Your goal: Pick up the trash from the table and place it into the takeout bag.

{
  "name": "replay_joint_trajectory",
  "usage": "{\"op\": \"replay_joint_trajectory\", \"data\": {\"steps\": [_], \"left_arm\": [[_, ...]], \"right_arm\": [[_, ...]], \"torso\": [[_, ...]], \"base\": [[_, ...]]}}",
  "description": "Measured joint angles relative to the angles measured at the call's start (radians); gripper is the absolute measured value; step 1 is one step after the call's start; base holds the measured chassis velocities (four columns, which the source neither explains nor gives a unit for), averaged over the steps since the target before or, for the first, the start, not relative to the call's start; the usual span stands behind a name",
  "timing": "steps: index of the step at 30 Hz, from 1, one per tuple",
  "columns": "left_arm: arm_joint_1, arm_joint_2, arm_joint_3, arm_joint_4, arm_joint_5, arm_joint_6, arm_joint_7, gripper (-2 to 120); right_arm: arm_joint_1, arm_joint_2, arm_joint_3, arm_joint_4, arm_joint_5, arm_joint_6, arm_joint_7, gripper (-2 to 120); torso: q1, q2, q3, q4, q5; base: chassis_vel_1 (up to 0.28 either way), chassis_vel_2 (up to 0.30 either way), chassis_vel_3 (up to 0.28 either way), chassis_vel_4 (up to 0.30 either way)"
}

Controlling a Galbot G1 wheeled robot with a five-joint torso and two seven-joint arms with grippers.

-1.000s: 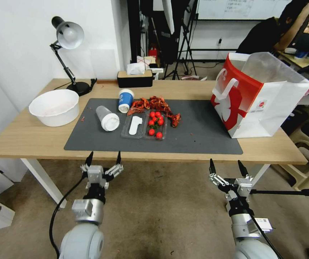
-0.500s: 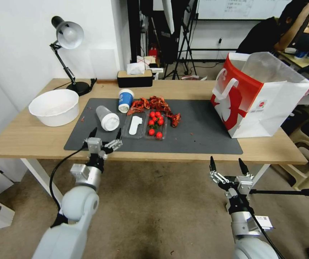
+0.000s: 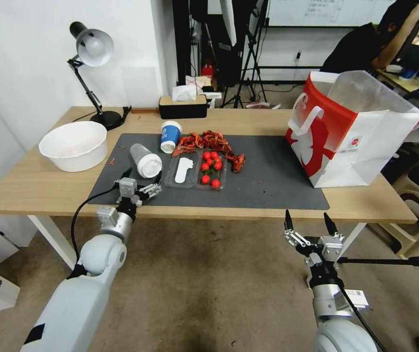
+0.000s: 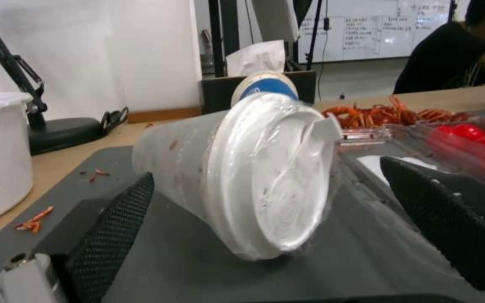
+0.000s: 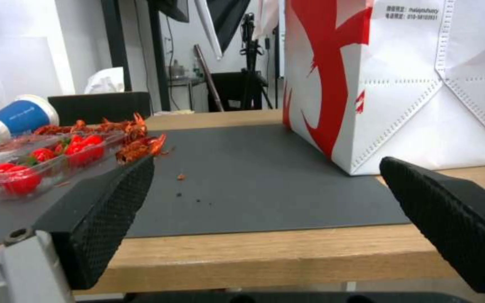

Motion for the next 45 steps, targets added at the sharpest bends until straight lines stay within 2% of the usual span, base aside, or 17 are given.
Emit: {"op": "replay_joint_trajectory", "data": {"steps": [6, 10, 13, 17, 21, 25, 27, 29, 31, 36, 45], "left_arm": [[-0.019, 0.011, 0.010, 0.021, -0.003, -0.002, 0.003, 100], [-0.030, 0.020, 0.015, 0.030, -0.006, -0.006, 0.011, 91], [-0.034, 0.033, 0.019, 0.034, -0.010, -0.012, 0.028, 77], [-0.036, 0.043, 0.024, 0.038, -0.018, -0.019, 0.044, 69], [-0.041, 0.066, 0.025, 0.046, -0.030, -0.030, 0.074, 47], [-0.041, 0.072, 0.025, 0.046, -0.032, -0.032, 0.078, 39], [-0.041, 0.076, 0.024, 0.046, -0.034, -0.033, 0.080, 28], [-0.041, 0.076, 0.024, 0.046, -0.035, -0.034, 0.082, 25], [-0.038, 0.077, 0.023, 0.046, -0.035, -0.038, 0.086, 16], [-0.035, 0.077, 0.022, 0.048, -0.035, -0.044, 0.091, 11], [-0.032, 0.077, 0.021, 0.046, -0.035, -0.060, 0.109, 11]], "right_arm": [[0.004, 0.000, 0.000, -0.004, 0.000, 0.000, 0.001, 100], [0.006, 0.001, 0.000, -0.008, 0.000, 0.000, 0.002, 100], [0.007, 0.002, -0.001, -0.010, 0.000, 0.000, 0.002, 100], [0.006, 0.003, -0.001, -0.010, 0.000, 0.000, 0.003, 100], [0.004, 0.005, -0.001, -0.010, 0.000, 0.000, 0.005, 100], [0.004, 0.006, -0.001, -0.010, 0.000, 0.000, 0.005, 100], [0.003, 0.008, -0.002, -0.010, 0.000, 0.000, 0.005, 100], [0.004, 0.008, -0.002, -0.010, 0.000, 0.000, 0.005, 100], [0.004, 0.010, -0.003, -0.009, -0.001, 0.000, 0.006, 100], [0.003, 0.010, -0.003, -0.008, -0.002, -0.001, 0.006, 100], [-0.002, 0.010, -0.004, -0.004, -0.003, -0.001, 0.006, 100]], "torso": [[0.000, 0.000, 0.000, 0.0000, 0.0000], [0.000, 0.000, 0.000, 0.0001, 0.0001], [0.000, 0.000, 0.000, 0.0001, 0.0001], [0.000, 0.000, 0.000, 0.0001, 0.0000], [0.000, 0.000, 0.000, 0.0001, 0.0000], [0.000, 0.000, 0.000, 0.0001, 0.0000], [0.000, 0.000, 0.000, 0.0001, 0.0000], [0.000, 0.000, 0.000, 0.0001, 0.0000], [0.000, 0.000, 0.000, 0.0000, 0.0000], [0.000, 0.000, 0.000, 0.0001, 0.0000], [0.000, 0.000, 0.000, 0.0001, 0.0000]], "base": [[0.000, 0.000, 0.000, 0.000], [0.000, 0.000, 0.000, 0.000], [0.000, 0.000, 0.000, 0.000], [0.000, 0.000, 0.000, 0.000], [0.000, 0.000, 0.000, 0.000], [0.000, 0.000, 0.000, 0.000], [0.000, 0.000, 0.000, 0.000], [0.000, 0.000, 0.000, 0.000], [0.000, 0.000, 0.000, 0.000], [0.000, 0.000, 0.000, 0.000], [0.000, 0.000, 0.000, 0.000]]}}
